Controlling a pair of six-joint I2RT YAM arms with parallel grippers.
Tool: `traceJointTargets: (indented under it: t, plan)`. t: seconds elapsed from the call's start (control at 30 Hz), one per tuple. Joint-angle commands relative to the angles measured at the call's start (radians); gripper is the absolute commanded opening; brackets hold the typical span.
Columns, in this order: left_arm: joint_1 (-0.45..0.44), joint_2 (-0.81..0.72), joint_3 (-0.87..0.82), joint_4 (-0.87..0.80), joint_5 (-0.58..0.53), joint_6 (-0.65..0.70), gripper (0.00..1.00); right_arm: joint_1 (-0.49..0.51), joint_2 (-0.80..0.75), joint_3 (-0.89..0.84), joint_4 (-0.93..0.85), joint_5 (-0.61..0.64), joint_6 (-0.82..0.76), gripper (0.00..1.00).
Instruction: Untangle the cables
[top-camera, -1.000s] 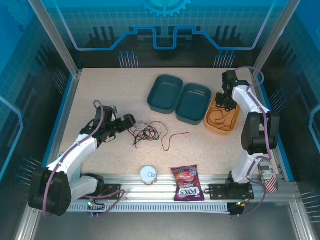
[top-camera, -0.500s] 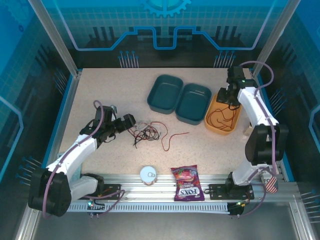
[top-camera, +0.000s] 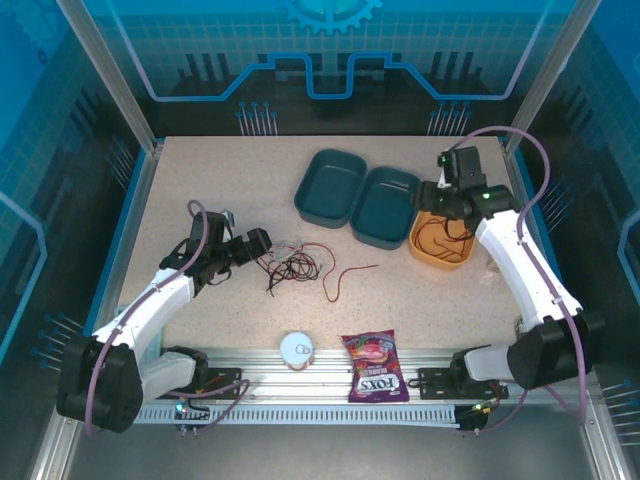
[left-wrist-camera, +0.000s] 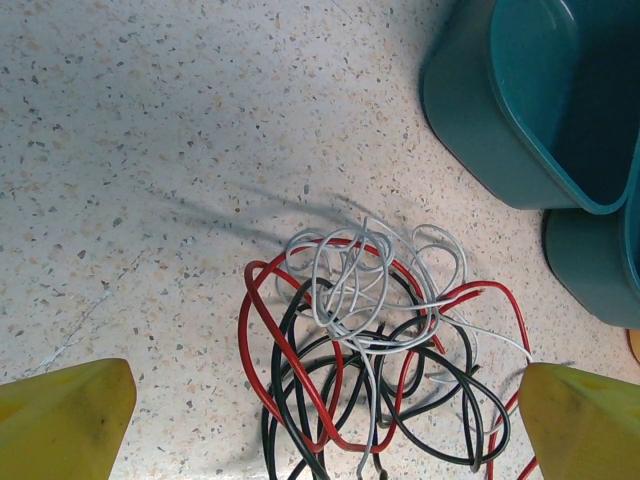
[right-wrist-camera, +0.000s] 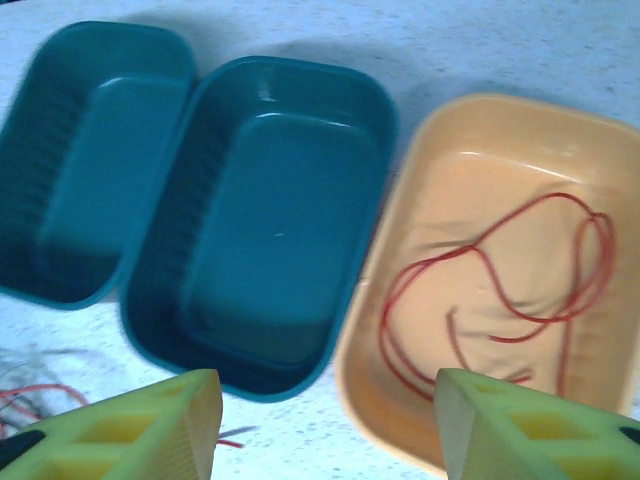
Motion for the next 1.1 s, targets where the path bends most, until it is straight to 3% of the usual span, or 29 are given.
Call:
traceJointTargets:
  t: [0.0,0.23,0.53,0.73,1.07]
  plan:
    - [0.01,-0.004,0.007,-0.009,0.028,0.013,0.99,0.099,-0.038,-0.063,0.074,0.029,0.094,0.56]
    - [0.01,-0.005,-0.025,0.025,0.065,-0.006,0.99,0.303,-0.003,-0.119,0.147,0.02,0.204,0.5]
    - [0.008,0.017,-0.058,0.097,0.117,-0.044,0.99,0.47,0.241,-0.096,0.195,-0.079,0.302,0.46]
    - [0.007,0.029,-0.062,0.115,0.117,-0.069,0.99,0.509,0.377,-0.07,0.212,-0.152,0.363,0.44]
    - [-0.003,0.057,-0.071,0.161,0.134,-0.105,0.99,0.515,0.464,-0.08,0.284,-0.22,0.418,0.4]
